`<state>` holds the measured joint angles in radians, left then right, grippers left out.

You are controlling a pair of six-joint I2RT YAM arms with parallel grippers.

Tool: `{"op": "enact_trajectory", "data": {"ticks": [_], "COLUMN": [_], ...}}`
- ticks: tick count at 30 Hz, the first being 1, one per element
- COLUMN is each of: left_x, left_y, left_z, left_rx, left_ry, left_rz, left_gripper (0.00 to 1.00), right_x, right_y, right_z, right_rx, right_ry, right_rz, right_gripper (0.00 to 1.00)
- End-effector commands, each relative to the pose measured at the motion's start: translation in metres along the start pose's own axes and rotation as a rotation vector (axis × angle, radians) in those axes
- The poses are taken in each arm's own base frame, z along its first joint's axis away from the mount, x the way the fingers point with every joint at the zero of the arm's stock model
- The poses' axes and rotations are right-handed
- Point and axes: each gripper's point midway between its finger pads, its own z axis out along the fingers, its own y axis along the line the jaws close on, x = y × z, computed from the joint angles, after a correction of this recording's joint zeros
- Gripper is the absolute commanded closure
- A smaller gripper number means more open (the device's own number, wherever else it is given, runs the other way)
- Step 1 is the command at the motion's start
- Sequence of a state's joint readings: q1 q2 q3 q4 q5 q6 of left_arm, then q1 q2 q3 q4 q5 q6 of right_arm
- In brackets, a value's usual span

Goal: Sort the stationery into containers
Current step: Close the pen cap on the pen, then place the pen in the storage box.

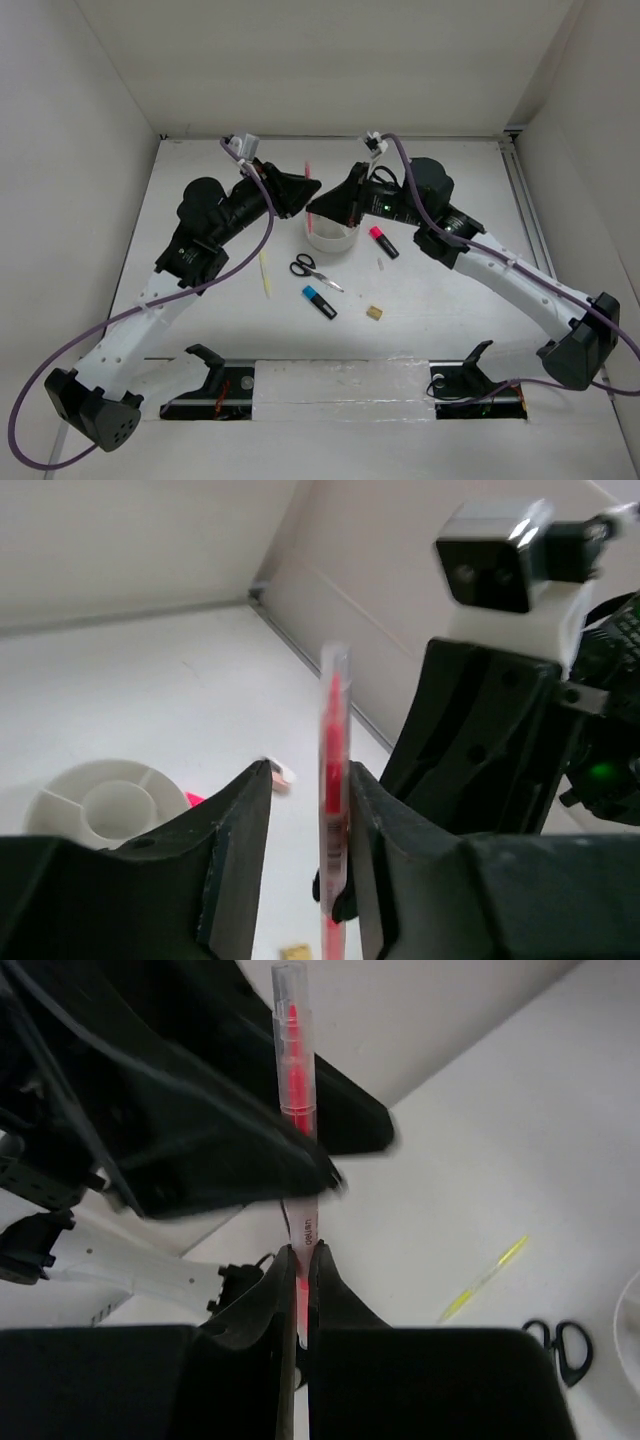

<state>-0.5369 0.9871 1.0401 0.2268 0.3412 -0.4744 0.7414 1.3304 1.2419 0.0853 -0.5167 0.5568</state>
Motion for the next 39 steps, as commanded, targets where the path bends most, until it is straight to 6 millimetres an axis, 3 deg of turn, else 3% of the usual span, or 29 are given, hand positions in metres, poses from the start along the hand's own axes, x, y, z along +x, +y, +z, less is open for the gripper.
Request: {"op": "enact_trajectory", "data": {"ticks": [1, 3, 4, 6, 7, 12, 14, 15, 17, 18, 20, 21, 22, 26, 29, 31, 37, 39], "left_x": [0.011, -0.004, -0.019, -0.036, -0.033, -0.057, -0.056, -0.061, -0.053, -0.061, -0.051, -0.043, -0.038, -0.001, 0.020, 0.028, 0.019, 0.021], "left_y": [-0.008, -0.009, -0.013, -0.017, -0.015, -0.030, -0.032, -0.029, -0.016, -0.005, 0.020, 0.035, 0.056, 0.089, 0.102, 0.106, 0.096, 0.097], "left_z": [-0.004, -0.005, -0.007, -0.008, -0.008, -0.022, -0.030, -0.036, -0.045, -0.054, -0.068, -0.072, -0.082, -0.101, -0.103, -0.104, -0.111, -0.113], "left_rx": [-0.010, -0.031, -0.042, -0.050, -0.057, -0.051, -0.054, -0.088, -0.169, -0.245, -0.384, -0.456, -0.561, -0.675, -0.668, -0.672, -0.639, -0.639], "left_ry": [0.105, 0.072, 0.027, -0.016, -0.004, -0.057, -0.052, -0.076, -0.050, -0.082, -0.052, -0.038, -0.050, 0.029, 0.023, 0.035, -0.009, -0.009], "left_rz": [-0.027, -0.020, -0.010, 0.012, 0.008, 0.021, 0.019, 0.020, 0.006, 0.027, 0.032, 0.032, 0.040, 0.092, 0.115, 0.126, 0.124, 0.124], "left_gripper": [0.68, 0.54, 0.34, 0.11, 0.00, 0.00, 0.00, 0.00, 0.00, 0.00, 0.00, 0.00, 0.00, 0.00, 0.00, 0.00, 0.00, 0.00], "right_x": [-0.064, -0.059, -0.056, -0.053, -0.050, -0.043, -0.039, -0.038, -0.043, -0.043, -0.053, -0.043, -0.048, -0.051, -0.061, -0.059, -0.055, -0.045], "right_y": [0.048, 0.040, 0.037, 0.032, 0.027, 0.000, -0.020, -0.026, -0.049, -0.058, -0.083, -0.099, -0.103, -0.129, -0.156, -0.171, -0.209, -0.222], "right_z": [-0.015, -0.011, -0.008, -0.005, -0.001, 0.013, 0.020, 0.022, 0.021, 0.021, 0.012, 0.011, 0.008, -0.004, -0.016, -0.013, -0.018, -0.022], "right_rx": [-0.110, -0.091, -0.087, -0.080, -0.073, 0.005, 0.052, 0.072, 0.139, 0.157, 0.248, 0.275, 0.279, 0.281, 0.316, 0.300, 0.281, 0.302], "right_ry": [-0.249, -0.238, -0.231, -0.223, -0.212, -0.195, -0.186, -0.186, -0.199, -0.190, -0.214, -0.187, -0.212, -0.251, -0.267, -0.235, -0.164, -0.146], "right_rz": [-0.209, -0.207, -0.203, -0.208, -0.211, -0.220, -0.240, -0.249, -0.280, -0.327, -0.369, -0.388, -0.398, -0.468, -0.502, -0.516, -0.524, -0.490], "right_gripper": [1.00, 1.00, 1.00, 1.00, 1.00, 1.00, 1.00, 1.00, 1.00, 1.00, 1.00, 1.00, 1.00, 1.00, 1.00, 1.00, 1.00, 1.00]}}
